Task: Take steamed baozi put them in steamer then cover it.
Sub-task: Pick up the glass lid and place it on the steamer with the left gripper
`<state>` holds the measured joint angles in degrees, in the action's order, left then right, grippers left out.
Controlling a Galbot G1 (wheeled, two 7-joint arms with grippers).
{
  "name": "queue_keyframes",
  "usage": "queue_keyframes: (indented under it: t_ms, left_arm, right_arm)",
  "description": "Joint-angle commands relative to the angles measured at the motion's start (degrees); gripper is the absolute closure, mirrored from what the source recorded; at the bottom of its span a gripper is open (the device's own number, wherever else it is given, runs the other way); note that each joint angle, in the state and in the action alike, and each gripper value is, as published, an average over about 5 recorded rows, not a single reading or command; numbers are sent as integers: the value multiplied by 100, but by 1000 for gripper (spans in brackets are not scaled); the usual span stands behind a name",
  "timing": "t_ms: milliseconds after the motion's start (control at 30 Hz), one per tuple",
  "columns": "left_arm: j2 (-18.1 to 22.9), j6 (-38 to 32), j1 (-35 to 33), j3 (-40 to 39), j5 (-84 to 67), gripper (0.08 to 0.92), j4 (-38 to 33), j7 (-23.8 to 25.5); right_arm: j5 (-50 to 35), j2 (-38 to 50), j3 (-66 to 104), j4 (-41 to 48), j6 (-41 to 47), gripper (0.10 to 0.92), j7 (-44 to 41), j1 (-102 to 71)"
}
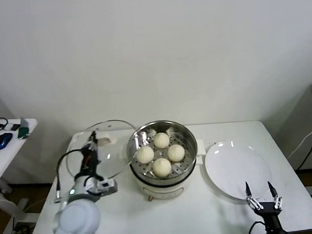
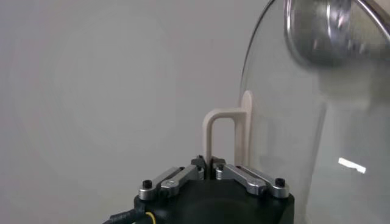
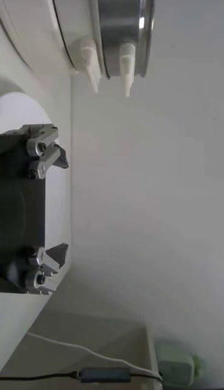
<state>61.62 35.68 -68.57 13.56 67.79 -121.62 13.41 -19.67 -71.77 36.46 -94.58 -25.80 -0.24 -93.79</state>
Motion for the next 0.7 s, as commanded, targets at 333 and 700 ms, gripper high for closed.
queue_keyframes:
  t_ms: [333,700]
  left_arm:
    - [2647,441,1355,-2384,2379,857,1109,827]
    - [3215,293,1282,-2415,2743,857,1841,501]
  right_arm:
    - [-72,164,59,139,-45,203,28,84]
    - [-195,169,57,229,-157,203,34,106]
